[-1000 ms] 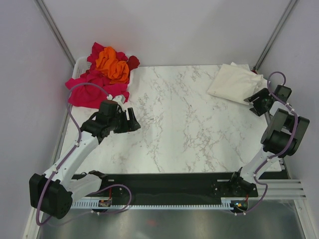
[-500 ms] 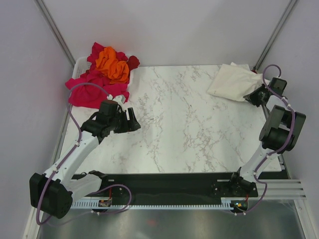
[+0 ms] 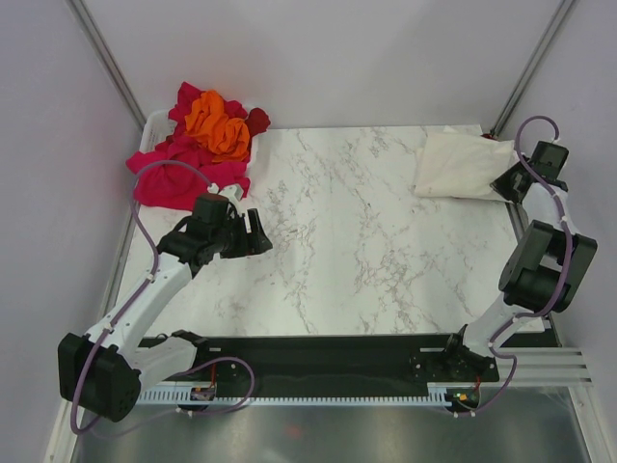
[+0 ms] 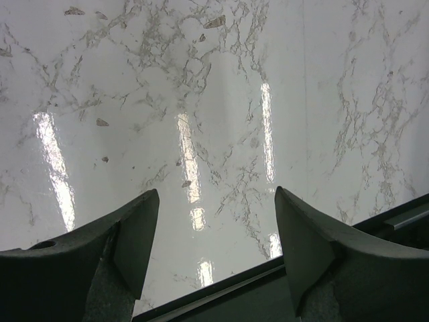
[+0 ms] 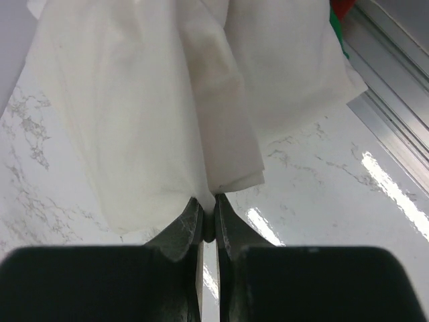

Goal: Fold and stack the t-shirts
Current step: Neatly place the folded tshirt to the corner

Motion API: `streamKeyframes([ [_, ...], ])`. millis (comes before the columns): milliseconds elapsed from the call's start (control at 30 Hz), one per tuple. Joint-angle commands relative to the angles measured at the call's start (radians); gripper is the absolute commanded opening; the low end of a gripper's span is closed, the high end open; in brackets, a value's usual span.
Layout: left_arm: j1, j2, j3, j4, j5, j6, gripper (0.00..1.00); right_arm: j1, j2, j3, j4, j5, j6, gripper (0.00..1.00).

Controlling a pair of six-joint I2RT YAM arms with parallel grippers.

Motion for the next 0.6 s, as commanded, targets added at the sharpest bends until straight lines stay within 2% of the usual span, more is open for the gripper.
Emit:
streamKeyframes([
  [0, 0.001, 0.004, 0.000, 0.036, 0.016, 0.037, 0.77, -0.012, 0.014, -0.010, -0.021, 0.078, -0.010, 0.04],
  [67, 0.001, 0.004, 0.000, 0.034, 0.017, 0.037, 0.77, -0.020, 0.038, -0.035, -0.031, 0.098, -0.004, 0.08],
  [100, 0.001, 0.002, 0.000, 0.036, 0.014, 0.037, 0.77, -0.026, 0.043, -0.047, -0.037, 0.112, 0.010, 0.14],
  [167, 0.001, 0.004, -0.001, 0.036, 0.017, 0.035, 0.77, -0.047, 0.045, -0.078, -0.037, 0.120, 0.015, 0.18],
  [267, 0.001, 0.006, -0.003, 0.036, 0.020, 0.035, 0.77, -0.069, 0.014, -0.096, -0.044, 0.135, 0.018, 0.38],
  [300, 0.001, 0.006, -0.001, 0.034, 0.019, 0.035, 0.77, -0.072, 0.000, -0.096, -0.055, 0.161, 0.016, 0.52],
  [400, 0.001, 0.010, 0.000, 0.037, 0.022, 0.035, 0.77, -0.074, -0.101, -0.084, -0.081, 0.201, 0.012, 0.72],
  [500, 0.001, 0.010, 0.000, 0.037, 0.019, 0.035, 0.77, -0.072, -0.191, -0.063, -0.110, 0.212, -0.002, 0.78],
  [567, 0.001, 0.007, 0.000, 0.036, 0.010, 0.037, 0.77, -0.069, -0.236, -0.047, -0.123, 0.194, -0.010, 0.79],
])
